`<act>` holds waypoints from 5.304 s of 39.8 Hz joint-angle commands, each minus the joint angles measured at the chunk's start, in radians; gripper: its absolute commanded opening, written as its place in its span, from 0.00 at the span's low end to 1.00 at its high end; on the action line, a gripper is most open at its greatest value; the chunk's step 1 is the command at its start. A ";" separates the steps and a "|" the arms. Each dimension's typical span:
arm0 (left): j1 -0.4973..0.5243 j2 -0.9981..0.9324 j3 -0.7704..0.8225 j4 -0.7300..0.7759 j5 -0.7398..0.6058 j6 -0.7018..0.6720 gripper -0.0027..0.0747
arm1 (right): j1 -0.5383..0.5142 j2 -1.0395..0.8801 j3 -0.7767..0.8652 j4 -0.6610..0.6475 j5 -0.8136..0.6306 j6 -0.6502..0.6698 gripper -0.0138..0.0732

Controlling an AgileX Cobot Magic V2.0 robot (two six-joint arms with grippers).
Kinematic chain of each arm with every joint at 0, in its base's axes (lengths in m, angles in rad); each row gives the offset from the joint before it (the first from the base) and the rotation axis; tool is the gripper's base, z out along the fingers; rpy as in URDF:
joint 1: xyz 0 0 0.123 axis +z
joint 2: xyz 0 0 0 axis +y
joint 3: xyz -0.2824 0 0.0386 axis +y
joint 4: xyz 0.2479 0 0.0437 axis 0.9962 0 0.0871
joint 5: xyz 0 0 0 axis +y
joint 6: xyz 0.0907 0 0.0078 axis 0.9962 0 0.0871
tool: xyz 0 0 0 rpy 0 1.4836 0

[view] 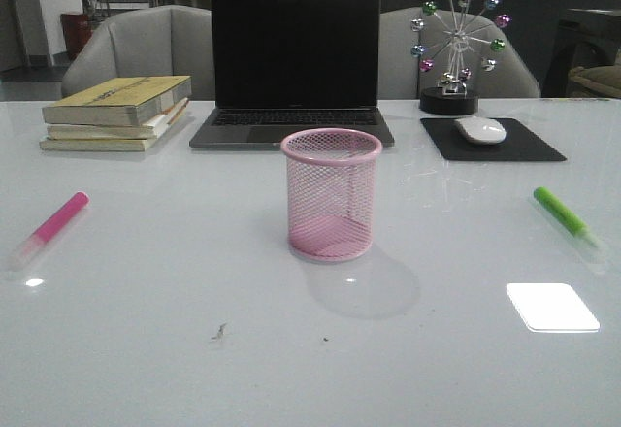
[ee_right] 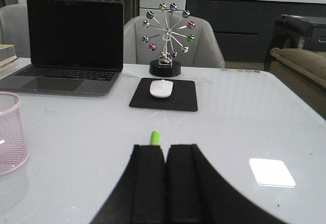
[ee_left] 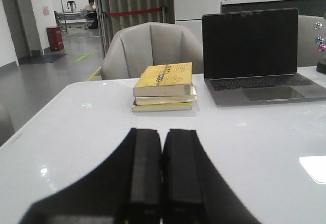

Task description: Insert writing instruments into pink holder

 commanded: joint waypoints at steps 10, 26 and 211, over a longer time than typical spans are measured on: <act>0.003 -0.022 0.001 -0.001 -0.092 -0.007 0.16 | -0.007 -0.020 0.000 0.002 -0.092 -0.008 0.20; 0.003 -0.022 0.001 -0.001 -0.092 -0.007 0.16 | -0.007 -0.020 0.000 0.002 -0.092 -0.008 0.20; 0.003 0.959 -0.528 0.069 -0.295 -0.009 0.60 | -0.006 2.122 -1.656 0.025 0.880 -0.007 0.34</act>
